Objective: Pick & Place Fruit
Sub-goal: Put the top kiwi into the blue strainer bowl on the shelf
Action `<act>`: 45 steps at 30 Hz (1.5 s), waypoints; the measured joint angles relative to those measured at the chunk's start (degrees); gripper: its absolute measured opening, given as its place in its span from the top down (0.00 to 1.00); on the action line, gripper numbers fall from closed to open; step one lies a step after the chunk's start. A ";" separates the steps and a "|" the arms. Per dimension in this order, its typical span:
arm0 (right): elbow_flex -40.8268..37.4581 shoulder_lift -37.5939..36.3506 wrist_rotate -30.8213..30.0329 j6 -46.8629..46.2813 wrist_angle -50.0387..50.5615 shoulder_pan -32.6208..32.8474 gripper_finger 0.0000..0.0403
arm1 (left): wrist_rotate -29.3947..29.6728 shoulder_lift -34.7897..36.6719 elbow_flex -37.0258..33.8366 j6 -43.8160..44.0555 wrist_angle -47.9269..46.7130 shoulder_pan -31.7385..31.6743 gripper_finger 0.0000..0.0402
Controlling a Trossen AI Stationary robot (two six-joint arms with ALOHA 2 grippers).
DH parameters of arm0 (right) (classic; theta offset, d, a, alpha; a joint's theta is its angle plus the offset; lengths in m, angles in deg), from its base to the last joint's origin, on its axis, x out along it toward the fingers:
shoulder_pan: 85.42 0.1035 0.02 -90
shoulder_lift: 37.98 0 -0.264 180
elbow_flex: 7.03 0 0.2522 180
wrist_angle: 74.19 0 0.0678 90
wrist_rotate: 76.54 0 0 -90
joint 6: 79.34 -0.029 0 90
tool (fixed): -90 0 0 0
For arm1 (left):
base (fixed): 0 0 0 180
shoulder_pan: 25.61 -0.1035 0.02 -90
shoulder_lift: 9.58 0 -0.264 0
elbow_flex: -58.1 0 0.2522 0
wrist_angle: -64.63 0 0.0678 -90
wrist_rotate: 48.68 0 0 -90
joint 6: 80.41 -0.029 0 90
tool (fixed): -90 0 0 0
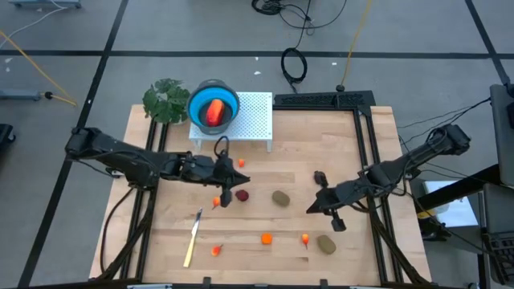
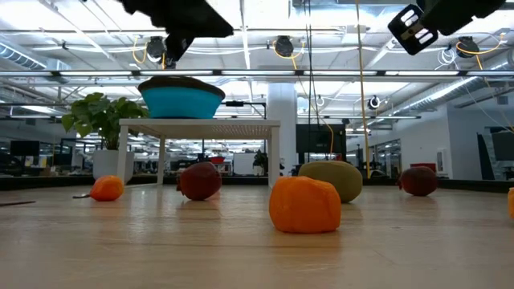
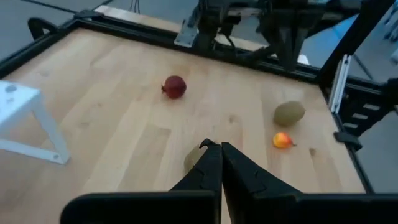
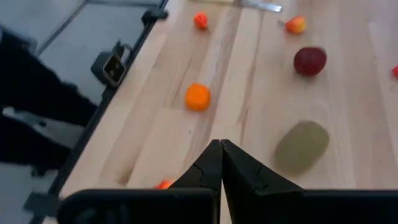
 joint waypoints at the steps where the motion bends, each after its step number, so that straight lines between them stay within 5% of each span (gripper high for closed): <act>1: 0.00 0.40 -0.44 -0.28 -0.69 0.28 1.00 | 0.03 1.21 -1.49 0.45 0.91 0.06 1.00; 20: 5.54 14.55 -1.73 -4.02 -10.01 -1.49 1.00 | 6.49 27.55 -19.48 2.68 1.63 6.03 0.99; 33: 24.02 28.41 -1.69 -3.64 7.44 -4.28 1.00 | 8.07 37.50 -24.61 2.17 -4.02 10.70 0.99; 45: 32.02 34.37 -1.72 -3.93 14.89 -6.74 1.00 | 7.98 43.15 -24.63 -0.77 -11.32 12.85 1.00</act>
